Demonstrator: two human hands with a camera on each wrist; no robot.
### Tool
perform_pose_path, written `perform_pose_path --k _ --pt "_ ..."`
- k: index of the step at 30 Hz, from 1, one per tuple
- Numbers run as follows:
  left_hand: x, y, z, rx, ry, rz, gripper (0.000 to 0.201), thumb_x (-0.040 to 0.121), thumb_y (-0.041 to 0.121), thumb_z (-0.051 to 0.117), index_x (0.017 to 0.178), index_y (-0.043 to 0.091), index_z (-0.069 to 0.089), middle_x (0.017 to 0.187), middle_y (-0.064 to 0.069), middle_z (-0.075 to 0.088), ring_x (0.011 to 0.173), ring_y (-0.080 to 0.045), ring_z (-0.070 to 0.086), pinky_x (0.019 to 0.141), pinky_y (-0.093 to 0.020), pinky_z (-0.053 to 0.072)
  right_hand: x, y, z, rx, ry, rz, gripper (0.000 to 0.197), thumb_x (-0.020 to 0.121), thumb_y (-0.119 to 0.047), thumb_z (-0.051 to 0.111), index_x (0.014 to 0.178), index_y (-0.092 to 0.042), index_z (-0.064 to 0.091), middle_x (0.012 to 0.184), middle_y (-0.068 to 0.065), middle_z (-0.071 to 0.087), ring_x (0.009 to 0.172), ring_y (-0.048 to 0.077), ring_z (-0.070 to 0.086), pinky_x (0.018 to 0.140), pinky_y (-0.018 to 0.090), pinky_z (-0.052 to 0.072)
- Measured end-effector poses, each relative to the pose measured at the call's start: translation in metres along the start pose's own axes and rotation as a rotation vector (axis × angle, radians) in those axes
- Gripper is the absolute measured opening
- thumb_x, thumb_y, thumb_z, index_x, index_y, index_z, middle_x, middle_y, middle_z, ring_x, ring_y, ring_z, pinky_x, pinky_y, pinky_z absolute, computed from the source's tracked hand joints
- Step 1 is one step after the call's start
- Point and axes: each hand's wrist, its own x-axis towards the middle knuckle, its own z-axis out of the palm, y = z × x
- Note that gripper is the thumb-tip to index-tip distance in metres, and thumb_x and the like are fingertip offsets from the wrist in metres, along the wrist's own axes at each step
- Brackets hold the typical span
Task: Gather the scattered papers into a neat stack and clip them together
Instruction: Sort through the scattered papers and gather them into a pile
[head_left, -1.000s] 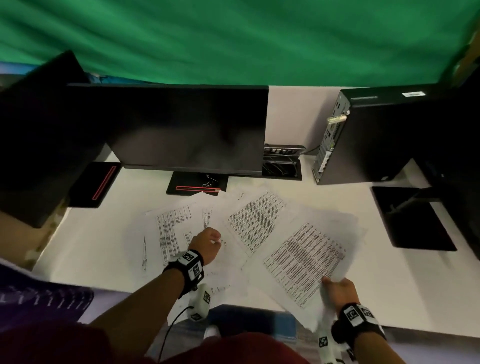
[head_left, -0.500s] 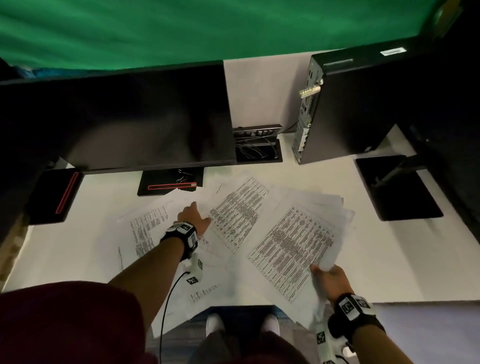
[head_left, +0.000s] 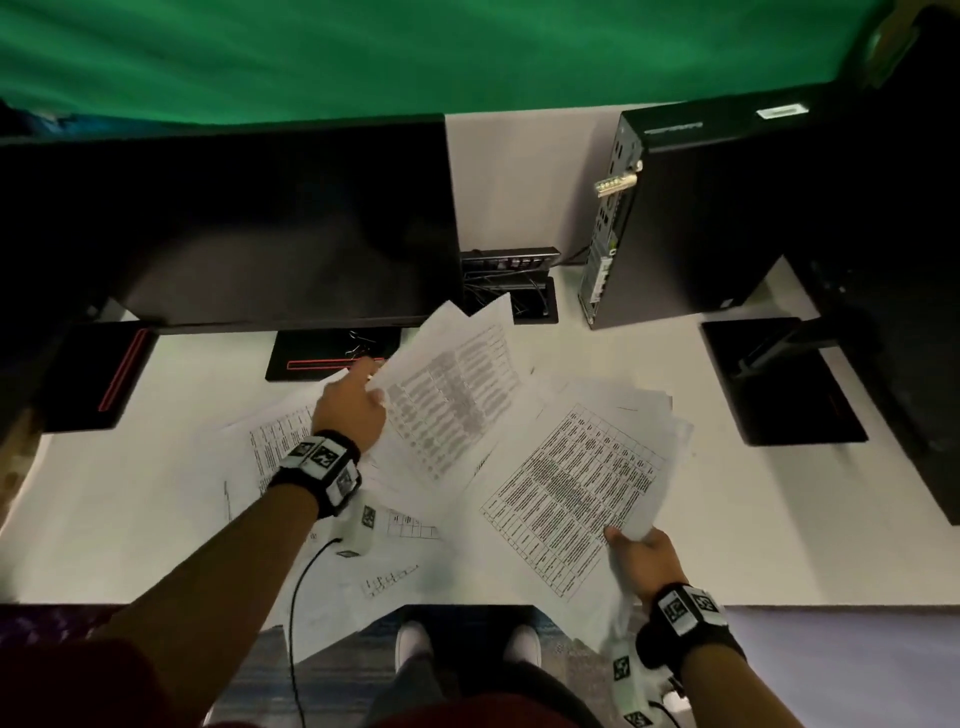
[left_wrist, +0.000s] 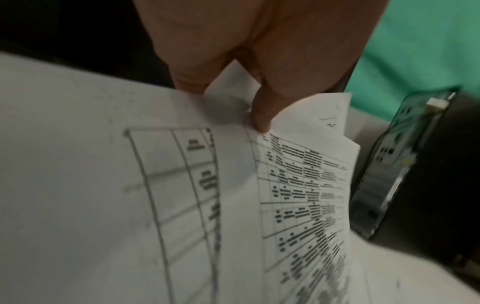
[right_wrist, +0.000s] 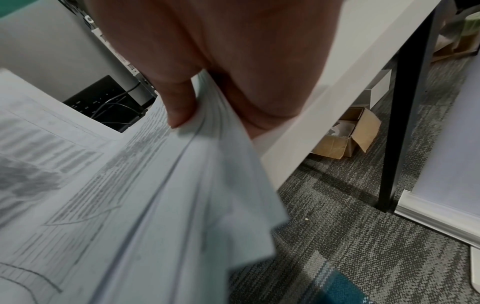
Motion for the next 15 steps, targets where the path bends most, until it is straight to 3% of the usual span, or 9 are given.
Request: perform_pose_path --k 3,6,9,12,13,15 --pt "-0.008 0.015 -0.043 -0.146 0.168 0.105 0.018 0.093 0.007 0.050 0.104 0.019 0.057 0.089 0.000 0.063 0.072 -0.015 0.057 0.055 -0.015 0.037 0.004 -0.002 0.000 0.003 0.002 0.013 0.038 0.093 -0.027 0.063 0.121 -0.003 0.058 0.095 0.010 0.069 0.076 0.020 0.059 0.058 0.025 0.044" --pt "-0.009 0.013 -0.067 -0.466 0.206 0.049 0.017 0.091 0.011 0.059 0.106 0.018 0.058 0.102 0.001 0.067 0.088 -0.018 0.062 0.070 -0.023 0.048 0.006 -0.004 -0.001 0.002 -0.015 0.030 0.044 0.089 -0.031 0.064 0.122 -0.003 0.059 0.096 0.011 0.072 0.076 0.022 0.064 0.060 0.026 0.048" --pt "-0.010 -0.001 -0.056 -0.720 0.017 -0.106 0.031 0.086 0.007 0.068 0.114 0.012 0.057 0.111 -0.008 0.069 0.098 -0.024 0.067 0.082 -0.041 0.056 0.012 0.002 -0.002 -0.027 -0.020 0.021 0.050 0.080 -0.044 0.063 0.110 -0.004 0.064 0.081 0.005 0.073 0.066 0.022 0.066 0.062 0.030 0.052" --pt "-0.028 -0.010 -0.019 -0.678 -0.139 -0.237 0.049 0.080 0.007 0.075 0.121 0.016 0.051 0.112 -0.009 0.068 0.096 -0.026 0.067 0.070 -0.039 0.056 0.009 -0.001 -0.003 -0.026 -0.029 -0.040 0.035 0.086 -0.036 0.064 0.109 -0.010 0.068 0.092 0.007 0.075 0.077 0.026 0.070 0.066 0.030 0.053" --pt "-0.036 -0.011 -0.004 -0.671 -0.188 -0.286 0.053 0.079 0.006 0.075 0.124 0.018 0.050 0.114 -0.009 0.067 0.096 -0.026 0.066 0.072 -0.040 0.055 0.010 0.000 -0.002 -0.017 -0.032 -0.049 0.030 0.088 -0.031 0.064 0.109 -0.011 0.068 0.093 0.007 0.075 0.079 0.025 0.069 0.067 0.029 0.052" --pt "-0.049 -0.009 0.025 -0.644 -0.269 -0.372 0.056 0.082 0.004 0.072 0.132 0.018 0.048 0.120 -0.008 0.064 0.101 -0.026 0.063 0.088 -0.044 0.052 0.009 -0.001 -0.002 0.000 -0.034 -0.081 0.028 0.089 -0.028 0.065 0.111 -0.011 0.068 0.098 0.007 0.075 0.083 0.025 0.068 0.072 0.030 0.050"
